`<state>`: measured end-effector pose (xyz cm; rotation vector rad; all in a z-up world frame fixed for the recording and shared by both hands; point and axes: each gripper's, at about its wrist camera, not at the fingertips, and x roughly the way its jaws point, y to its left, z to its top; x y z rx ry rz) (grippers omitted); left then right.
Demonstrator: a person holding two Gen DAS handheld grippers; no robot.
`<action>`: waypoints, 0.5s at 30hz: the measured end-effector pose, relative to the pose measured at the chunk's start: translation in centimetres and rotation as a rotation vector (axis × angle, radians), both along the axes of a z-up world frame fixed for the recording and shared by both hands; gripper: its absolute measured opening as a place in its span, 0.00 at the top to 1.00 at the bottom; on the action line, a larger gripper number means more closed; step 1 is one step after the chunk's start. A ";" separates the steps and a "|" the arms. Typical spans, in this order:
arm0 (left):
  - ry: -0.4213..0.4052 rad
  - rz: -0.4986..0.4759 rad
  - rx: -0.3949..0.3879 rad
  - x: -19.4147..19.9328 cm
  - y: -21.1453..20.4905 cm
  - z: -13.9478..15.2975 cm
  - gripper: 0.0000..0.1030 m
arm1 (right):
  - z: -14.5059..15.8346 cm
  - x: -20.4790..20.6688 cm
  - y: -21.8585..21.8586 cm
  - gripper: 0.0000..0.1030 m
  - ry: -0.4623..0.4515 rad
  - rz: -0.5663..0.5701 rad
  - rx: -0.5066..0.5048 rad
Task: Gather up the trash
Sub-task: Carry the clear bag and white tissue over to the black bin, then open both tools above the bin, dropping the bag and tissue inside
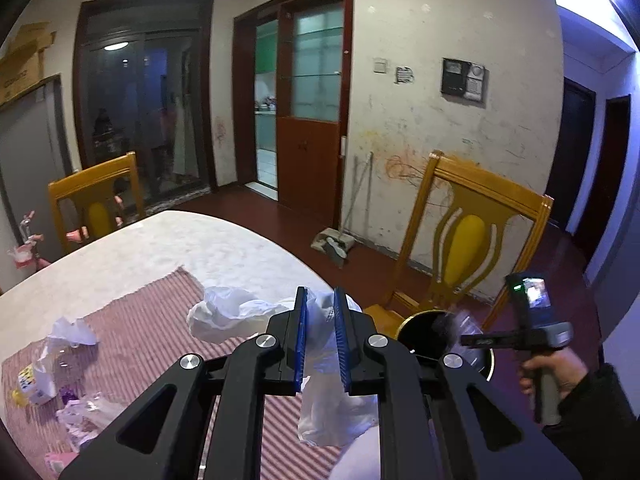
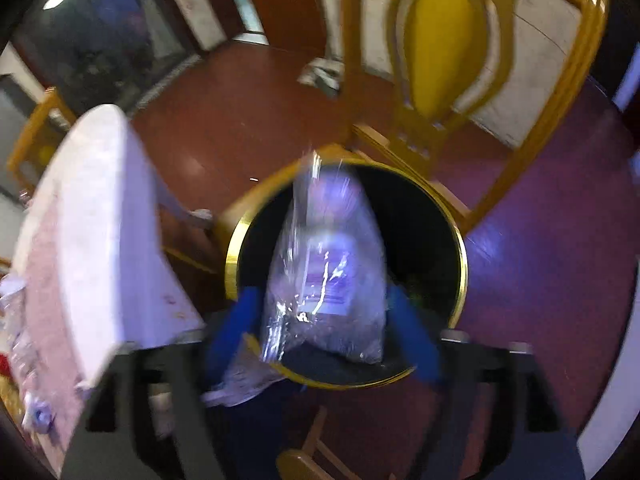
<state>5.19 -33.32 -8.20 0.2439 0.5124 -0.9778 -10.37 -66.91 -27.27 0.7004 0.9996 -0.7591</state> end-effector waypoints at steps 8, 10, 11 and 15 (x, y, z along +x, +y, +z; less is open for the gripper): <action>0.042 -0.162 0.020 -2.3 -6.2 -2.4 0.88 | 0.4 -4.8 -1.2 0.21 -0.099 -0.153 0.016; 0.062 -0.231 0.013 -3.1 -8.6 -3.2 0.88 | 1.6 -7.0 -1.3 0.21 -0.143 -0.205 0.000; 0.080 -0.268 0.013 -3.6 -9.9 -3.7 0.88 | 2.6 -8.1 -1.6 0.21 -0.169 -0.240 -0.011; 0.140 -0.389 0.052 -5.7 -16.4 -7.2 0.88 | 5.0 -11.1 -2.6 0.20 -0.212 -0.310 -0.073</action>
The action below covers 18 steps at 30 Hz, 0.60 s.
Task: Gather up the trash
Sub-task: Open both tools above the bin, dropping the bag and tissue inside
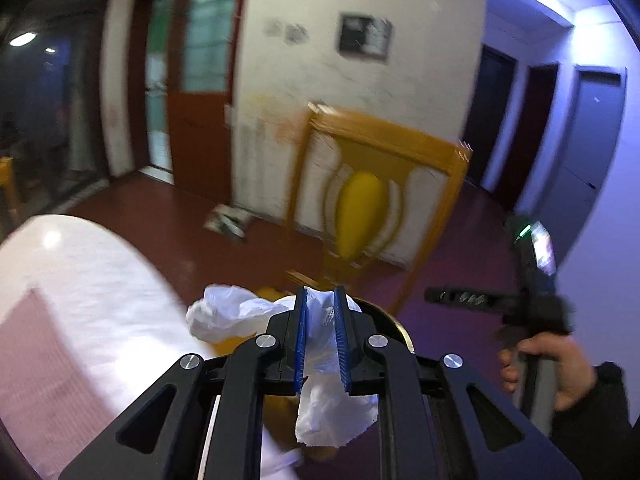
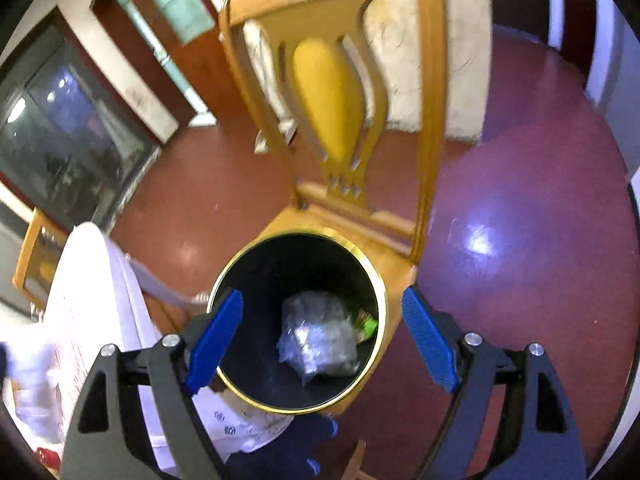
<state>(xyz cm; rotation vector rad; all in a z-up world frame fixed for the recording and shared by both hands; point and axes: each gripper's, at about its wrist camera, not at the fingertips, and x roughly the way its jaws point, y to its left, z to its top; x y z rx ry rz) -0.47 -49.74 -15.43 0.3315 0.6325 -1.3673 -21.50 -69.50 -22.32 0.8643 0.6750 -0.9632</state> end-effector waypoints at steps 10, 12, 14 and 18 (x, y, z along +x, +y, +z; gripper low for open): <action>0.051 -0.038 0.247 -3.3 -12.3 -12.5 0.70 | 1.6 -5.2 0.5 0.20 -0.035 -0.058 -0.035; 0.070 -0.010 0.238 -3.3 -12.1 -12.9 0.08 | 1.4 -5.4 0.5 0.20 -0.038 -0.065 -0.029; 0.087 0.009 0.227 -3.3 -12.0 -13.0 0.06 | 1.4 -5.6 0.4 0.20 -0.037 -0.073 -0.024; 0.091 0.021 0.219 -2.7 -11.7 -12.1 0.06 | 1.5 -5.0 0.5 0.20 -0.052 -0.062 -0.020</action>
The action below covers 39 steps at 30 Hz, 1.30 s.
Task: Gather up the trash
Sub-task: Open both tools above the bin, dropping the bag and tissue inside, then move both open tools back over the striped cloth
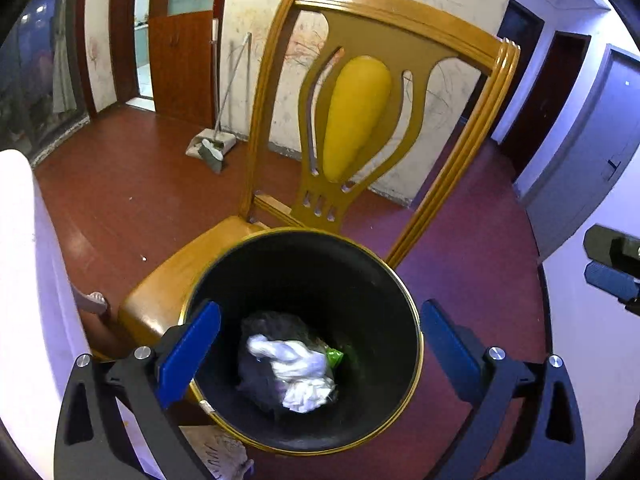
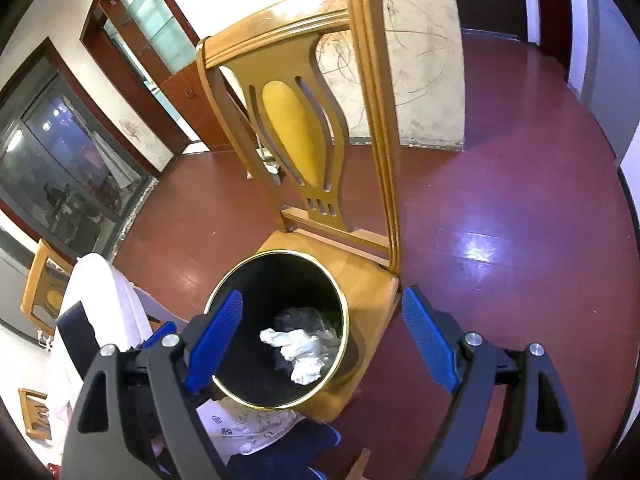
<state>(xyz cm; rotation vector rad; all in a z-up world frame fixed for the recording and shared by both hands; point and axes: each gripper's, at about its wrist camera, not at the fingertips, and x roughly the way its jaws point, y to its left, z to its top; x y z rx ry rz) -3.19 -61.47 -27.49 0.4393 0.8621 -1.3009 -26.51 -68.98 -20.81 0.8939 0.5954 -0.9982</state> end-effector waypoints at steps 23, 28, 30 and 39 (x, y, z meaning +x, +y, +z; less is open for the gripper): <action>-0.289 0.324 -0.197 5.2 15.9 13.8 0.06 | 9.5 7.4 9.3 0.18 -0.157 0.175 -0.278; -0.343 0.459 -0.248 6.8 24.0 17.1 0.06 | 11.4 11.7 13.5 0.18 -0.205 0.337 -0.324; -0.362 0.512 -0.267 7.2 27.5 18.2 0.06 | 12.0 13.7 15.5 0.18 -0.229 0.408 -0.337; -0.511 0.847 -0.304 8.9 44.5 23.6 0.06 | 15.0 21.9 25.5 0.18 -0.333 0.714 -0.394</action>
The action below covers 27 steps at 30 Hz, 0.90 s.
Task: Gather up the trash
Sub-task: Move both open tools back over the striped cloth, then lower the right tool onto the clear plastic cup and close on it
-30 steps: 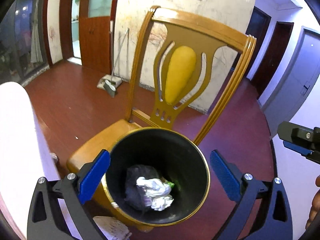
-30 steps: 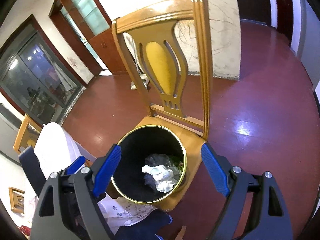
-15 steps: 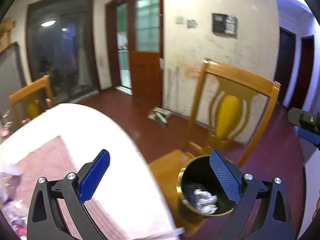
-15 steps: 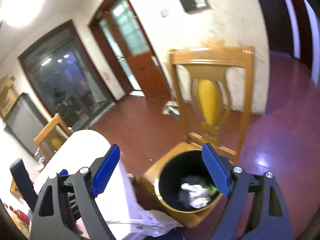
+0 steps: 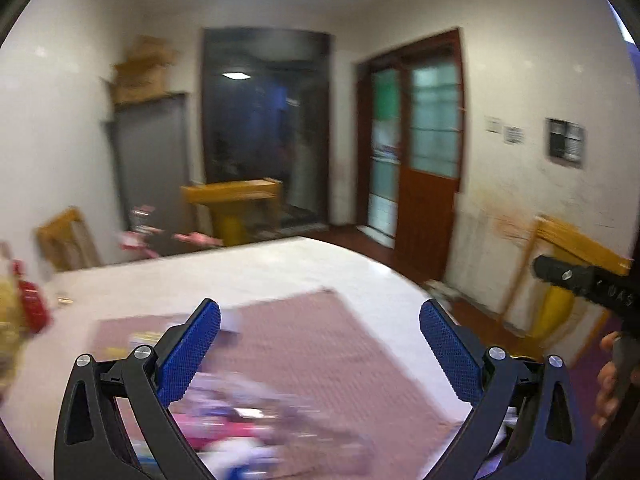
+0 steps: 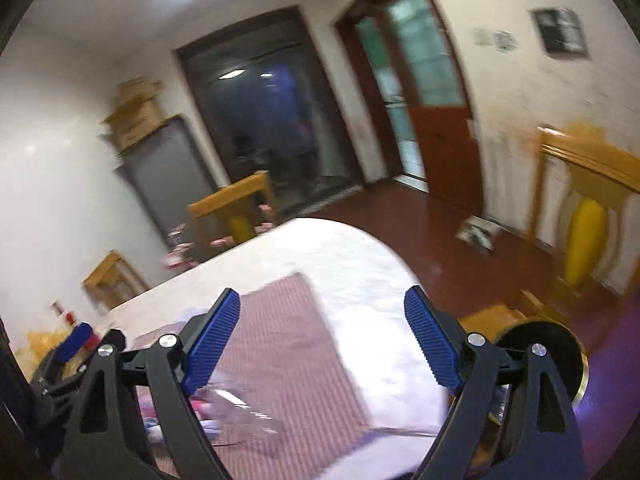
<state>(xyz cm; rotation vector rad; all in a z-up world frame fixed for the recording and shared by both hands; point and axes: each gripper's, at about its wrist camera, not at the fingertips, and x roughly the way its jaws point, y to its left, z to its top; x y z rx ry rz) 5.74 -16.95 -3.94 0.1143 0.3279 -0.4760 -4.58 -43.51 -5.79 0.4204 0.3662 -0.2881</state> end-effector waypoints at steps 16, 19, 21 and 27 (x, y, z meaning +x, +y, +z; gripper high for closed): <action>0.012 0.334 -0.065 0.4 17.4 1.1 0.06 | 4.2 4.7 11.6 0.18 -0.080 0.319 -0.135; 0.019 0.327 -0.072 0.2 17.5 0.7 0.06 | 3.3 6.9 12.5 0.18 0.038 0.355 -0.157; 0.025 0.325 -0.076 0.3 17.2 0.4 0.06 | 1.1 10.1 12.9 0.18 0.215 0.407 -0.110; 0.031 0.321 -0.075 0.1 17.2 0.2 0.06 | -7.2 17.4 15.6 0.18 0.636 0.381 -0.052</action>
